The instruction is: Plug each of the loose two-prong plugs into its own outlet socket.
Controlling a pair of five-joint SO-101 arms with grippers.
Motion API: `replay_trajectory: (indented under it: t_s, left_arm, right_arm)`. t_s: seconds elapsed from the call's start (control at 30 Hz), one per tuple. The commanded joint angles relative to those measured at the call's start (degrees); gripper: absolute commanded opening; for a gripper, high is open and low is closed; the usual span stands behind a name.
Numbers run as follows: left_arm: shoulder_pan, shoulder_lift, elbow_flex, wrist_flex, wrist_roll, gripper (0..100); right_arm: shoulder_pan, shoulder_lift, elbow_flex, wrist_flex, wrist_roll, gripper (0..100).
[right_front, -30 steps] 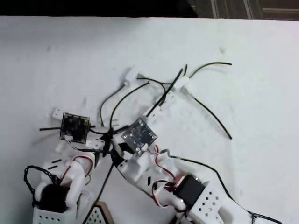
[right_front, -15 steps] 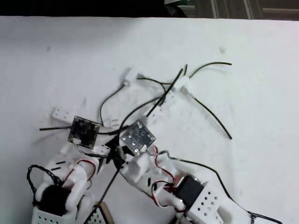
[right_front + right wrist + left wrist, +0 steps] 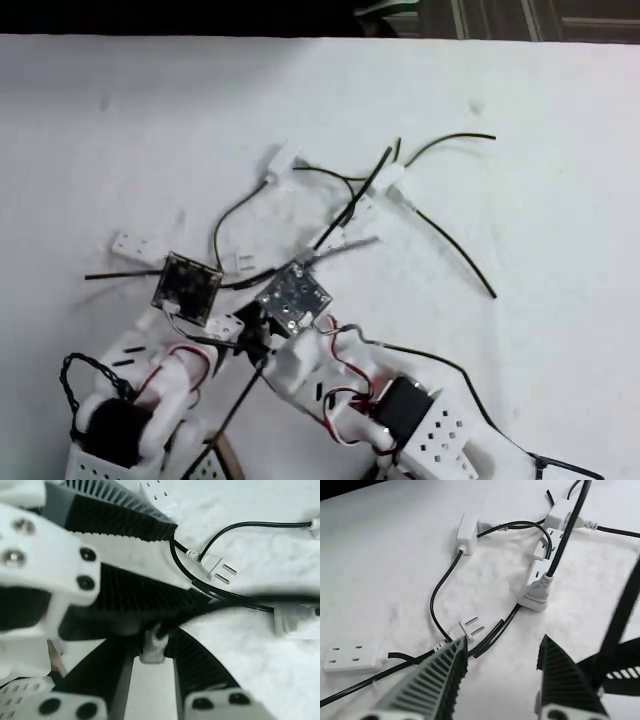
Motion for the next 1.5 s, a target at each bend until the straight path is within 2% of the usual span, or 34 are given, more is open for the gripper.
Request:
replay_trajectory:
  t_s: [0.0,0.1,0.3,0.47,0.6,0.73,0.83,0.93,1.07,1.17,1.3,1.47]
  left_arm:
    - [5.8,0.0,-2.6,2.3,-0.9,24]
    - [9.0,0.0,-2.6,3.7,-4.9,24]
    - [8.4,0.0,-2.6,3.5,-5.2,24]
    - [-1.4,0.1,-2.7,-1.5,-5.1,24]
    - [-10.8,0.4,-2.8,-5.5,-5.1,24]
    - [-18.4,0.6,-5.8,-4.0,-5.7,24]
    - [-21.1,2.0,-9.5,-2.5,-8.8,24]
    - [-23.3,9.7,-14.8,-2.6,-9.1,24]
    - [-24.6,29.1,-25.8,-1.6,-9.9,24]
    - [-24.6,44.4,-34.7,1.1,-17.4,24]
    - [-27.8,60.2,-44.7,2.6,-31.7,24]
    - [-32.7,74.7,-54.2,2.5,-49.7,31]
  right_arm:
    - [-0.7,-0.6,-0.3,-1.1,0.4,1.7]
    - [-0.7,-0.6,-0.3,-1.1,0.4,1.7]
    - [-0.7,-0.6,-0.3,-0.7,0.4,1.7]
    - [1.1,-0.6,0.6,-0.7,0.4,1.7]
    - [6.0,-0.6,0.6,-0.7,1.7,1.7]
    - [11.3,-0.6,0.6,-0.7,3.6,1.7]
    - [12.6,-0.6,0.6,0.1,3.6,1.7]
    - [12.6,-0.6,0.6,0.9,3.6,1.7]
    - [12.6,-0.6,0.6,0.9,3.6,1.7]
    - [12.6,-0.6,0.7,0.9,3.6,1.7]
    - [12.6,-0.6,0.7,0.9,3.6,1.7]
    - [12.6,-0.6,1.1,0.9,3.6,1.7]
